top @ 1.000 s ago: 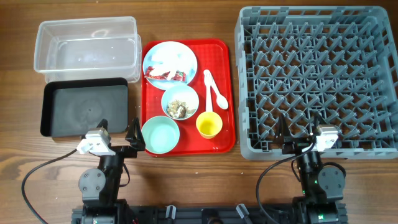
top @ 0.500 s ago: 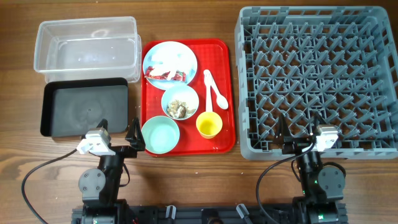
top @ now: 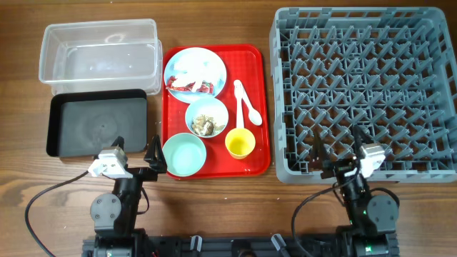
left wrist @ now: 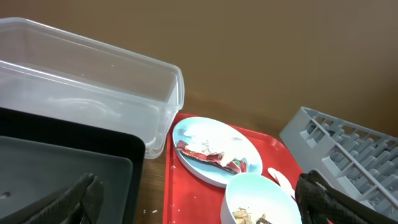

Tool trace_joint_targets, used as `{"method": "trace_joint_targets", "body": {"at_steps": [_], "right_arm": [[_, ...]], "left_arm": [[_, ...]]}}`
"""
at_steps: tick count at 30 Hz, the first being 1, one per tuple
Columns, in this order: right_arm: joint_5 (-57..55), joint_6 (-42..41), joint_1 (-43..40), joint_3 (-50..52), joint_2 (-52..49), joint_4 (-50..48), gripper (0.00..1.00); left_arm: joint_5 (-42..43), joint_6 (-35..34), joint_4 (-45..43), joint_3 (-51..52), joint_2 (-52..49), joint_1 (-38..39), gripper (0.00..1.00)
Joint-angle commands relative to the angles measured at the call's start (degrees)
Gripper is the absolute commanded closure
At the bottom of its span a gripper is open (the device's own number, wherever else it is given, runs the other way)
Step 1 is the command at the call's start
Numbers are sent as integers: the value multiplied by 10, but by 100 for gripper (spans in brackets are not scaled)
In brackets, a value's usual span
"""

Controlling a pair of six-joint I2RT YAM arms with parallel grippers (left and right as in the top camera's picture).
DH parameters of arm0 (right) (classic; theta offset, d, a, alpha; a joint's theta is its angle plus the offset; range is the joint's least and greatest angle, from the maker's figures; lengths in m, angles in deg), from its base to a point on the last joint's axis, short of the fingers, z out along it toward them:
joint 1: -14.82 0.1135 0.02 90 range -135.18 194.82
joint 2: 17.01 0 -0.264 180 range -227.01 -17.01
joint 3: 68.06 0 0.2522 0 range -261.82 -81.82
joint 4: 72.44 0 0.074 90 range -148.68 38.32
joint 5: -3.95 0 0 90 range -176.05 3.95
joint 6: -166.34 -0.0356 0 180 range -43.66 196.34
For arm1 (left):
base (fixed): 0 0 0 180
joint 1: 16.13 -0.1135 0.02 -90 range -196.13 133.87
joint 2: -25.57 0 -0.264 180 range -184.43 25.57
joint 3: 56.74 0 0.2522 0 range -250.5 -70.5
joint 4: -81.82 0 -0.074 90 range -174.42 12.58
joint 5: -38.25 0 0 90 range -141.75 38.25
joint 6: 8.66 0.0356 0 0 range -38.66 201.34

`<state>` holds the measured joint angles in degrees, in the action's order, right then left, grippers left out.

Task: Sort waste into correct bins and load items into the dishwasher rack

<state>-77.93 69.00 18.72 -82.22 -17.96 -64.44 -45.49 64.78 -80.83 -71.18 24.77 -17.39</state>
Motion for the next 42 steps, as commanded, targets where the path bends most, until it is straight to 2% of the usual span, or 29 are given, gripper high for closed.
{"method": "trace_joint_targets", "body": {"at_steps": [1,7,11,13,16,19,22,24,26,31,33,34,35,37,39,41,42], "right_arm": [[26,43,-2,-8,-5,-24,0],[43,107,-2,-89,-91,-28,0],[59,164,-2,-173,-213,-27,0],[60,163,-2,-233,-288,-24,0],[92,162,-2,-350,-419,6,0],[109,151,-2,-480,-524,124,0],[109,147,-2,-647,-637,303,0],[109,147,-2,-720,-687,391,0],[109,149,-2,-755,-724,436,0],[113,146,-2,-754,-760,463,0],[113,147,-3,-754,-765,473,0],[113,147,-2,-753,-765,474,0],[113,147,-2,-753,-765,475,0],[113,147,-2,-753,-765,477,0],[113,147,-2,-753,-765,479,0],[113,147,-2,-753,-765,484,0],[113,147,-2,-753,-765,488,0]], "left_arm": [[17,12,-3,-29,-2,-4,0],[42,12,1,-124,-115,-4,0],[80,14,11,-234,-268,-4,0],[98,14,45,-309,-353,-4,0],[114,14,165,-492,-525,-1,0],[115,14,252,-662,-675,20,0],[108,31,386,-888,-865,50,0],[106,33,483,-1017,-975,66,0],[106,42,552,-1116,-1080,87,0],[125,36,546,-1120,-1176,127,0],[102,23,543,-1120,-1199,142,11],[56,-16,545,-1120,-1209,149,15],[-17,-88,551,-1120,-1226,159,14],[-81,-158,557,-1120,-1253,173,14],[-109,-206,560,-1120,-1279,180,12],[-114,-229,558,-1120,-1303,179,2],[-122,-231,557,-1120,-1315,179,0]]}}
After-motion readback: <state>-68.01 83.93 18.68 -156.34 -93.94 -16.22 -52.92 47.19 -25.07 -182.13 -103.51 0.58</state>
